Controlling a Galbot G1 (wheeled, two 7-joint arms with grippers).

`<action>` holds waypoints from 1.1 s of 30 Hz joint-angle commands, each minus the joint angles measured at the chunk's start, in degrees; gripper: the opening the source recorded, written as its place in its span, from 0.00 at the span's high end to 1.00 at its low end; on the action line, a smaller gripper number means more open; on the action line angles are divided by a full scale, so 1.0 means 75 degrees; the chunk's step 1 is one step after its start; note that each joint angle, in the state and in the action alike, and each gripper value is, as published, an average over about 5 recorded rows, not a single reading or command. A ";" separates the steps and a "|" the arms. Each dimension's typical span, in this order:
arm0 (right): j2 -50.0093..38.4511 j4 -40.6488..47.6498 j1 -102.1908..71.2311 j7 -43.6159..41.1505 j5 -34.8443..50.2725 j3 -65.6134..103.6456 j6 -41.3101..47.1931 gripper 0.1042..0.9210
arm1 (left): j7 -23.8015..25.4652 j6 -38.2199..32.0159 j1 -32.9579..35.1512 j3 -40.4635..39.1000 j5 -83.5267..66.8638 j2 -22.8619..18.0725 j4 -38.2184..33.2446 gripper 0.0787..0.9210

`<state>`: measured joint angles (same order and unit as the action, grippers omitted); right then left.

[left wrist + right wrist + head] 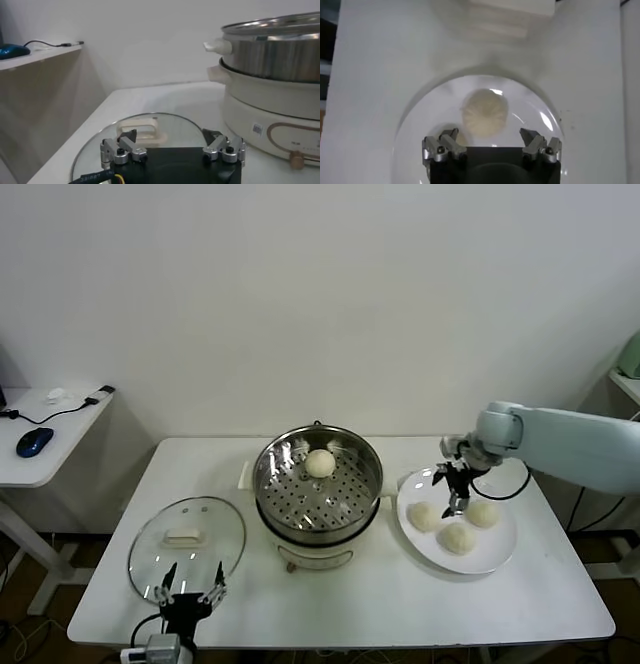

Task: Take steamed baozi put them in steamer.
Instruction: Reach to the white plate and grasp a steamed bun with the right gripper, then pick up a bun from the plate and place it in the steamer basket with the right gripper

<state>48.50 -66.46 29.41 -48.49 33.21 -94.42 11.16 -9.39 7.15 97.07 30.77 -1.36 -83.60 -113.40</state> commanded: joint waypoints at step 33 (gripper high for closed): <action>0.0811 -0.0451 0.4602 -0.1355 0.2764 -0.1152 0.0364 0.36 | -0.0008 0.0113 0.0124 -0.0150 -0.0029 0.0040 -0.0416 0.12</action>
<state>49.98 -65.72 35.66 -52.90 35.24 -93.27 12.35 -9.51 7.68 98.03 29.83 -1.53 -83.52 -115.66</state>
